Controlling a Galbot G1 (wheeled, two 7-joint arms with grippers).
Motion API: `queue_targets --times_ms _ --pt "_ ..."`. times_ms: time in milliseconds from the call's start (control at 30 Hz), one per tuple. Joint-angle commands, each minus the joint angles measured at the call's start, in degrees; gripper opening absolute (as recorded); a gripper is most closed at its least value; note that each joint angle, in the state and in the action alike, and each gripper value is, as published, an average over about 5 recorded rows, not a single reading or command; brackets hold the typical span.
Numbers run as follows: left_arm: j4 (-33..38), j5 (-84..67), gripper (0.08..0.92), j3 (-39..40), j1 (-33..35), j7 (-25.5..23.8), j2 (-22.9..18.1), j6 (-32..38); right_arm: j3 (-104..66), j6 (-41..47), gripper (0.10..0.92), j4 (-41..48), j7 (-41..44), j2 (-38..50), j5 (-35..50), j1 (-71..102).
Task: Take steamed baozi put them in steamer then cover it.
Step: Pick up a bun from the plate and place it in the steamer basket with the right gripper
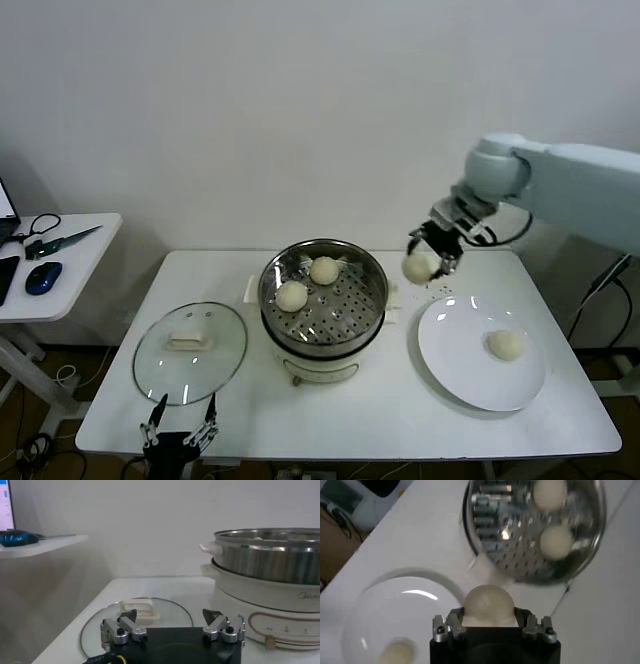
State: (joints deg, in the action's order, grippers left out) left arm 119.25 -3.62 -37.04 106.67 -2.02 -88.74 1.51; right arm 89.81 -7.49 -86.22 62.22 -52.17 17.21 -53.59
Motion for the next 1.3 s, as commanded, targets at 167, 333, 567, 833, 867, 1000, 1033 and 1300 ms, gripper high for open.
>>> queue_targets --times_ms 167,333,567,833,867,1000,1033,1300 --pt "0.4 -0.1 0.823 -0.4 0.3 0.0 0.0 0.0 -1.0 -12.4 0.676 -7.8 -4.3 -13.6 -15.1 4.2" --pt "0.7 -0.3 0.823 -0.7 0.6 0.0 -0.1 0.0 -1.2 -12.6 0.675 -4.8 -6.4 -15.8 -19.3 9.6" --pt "1.0 -0.3 0.823 -0.8 0.6 0.0 -0.4 -0.1 -2.0 -13.0 0.674 1.6 -8.0 -19.1 -22.5 15.8" --pt "0.9 -0.6 0.823 -1.1 0.7 0.1 -0.4 0.0 -2.2 -13.3 0.677 4.7 -8.5 -21.1 -22.9 18.6" --pt "0.8 -0.6 0.823 -1.1 0.7 0.1 -0.4 0.0 -2.2 -13.3 0.677 4.8 -8.5 -21.2 -22.8 18.8" --pt "0.6 -0.7 0.823 -1.1 0.7 0.1 -0.3 0.0 -2.4 -13.5 0.675 5.1 -8.9 -21.5 -23.4 18.8" --pt "0.6 -0.7 0.823 -1.1 0.7 0.1 -0.3 0.0 -2.4 -13.5 0.678 5.2 -9.2 -21.4 -23.5 18.7" --pt "0.7 -0.6 0.823 -1.0 0.7 0.1 -0.3 0.0 -4.4 -15.9 0.812 5.4 -9.0 -17.7 -20.9 14.8"
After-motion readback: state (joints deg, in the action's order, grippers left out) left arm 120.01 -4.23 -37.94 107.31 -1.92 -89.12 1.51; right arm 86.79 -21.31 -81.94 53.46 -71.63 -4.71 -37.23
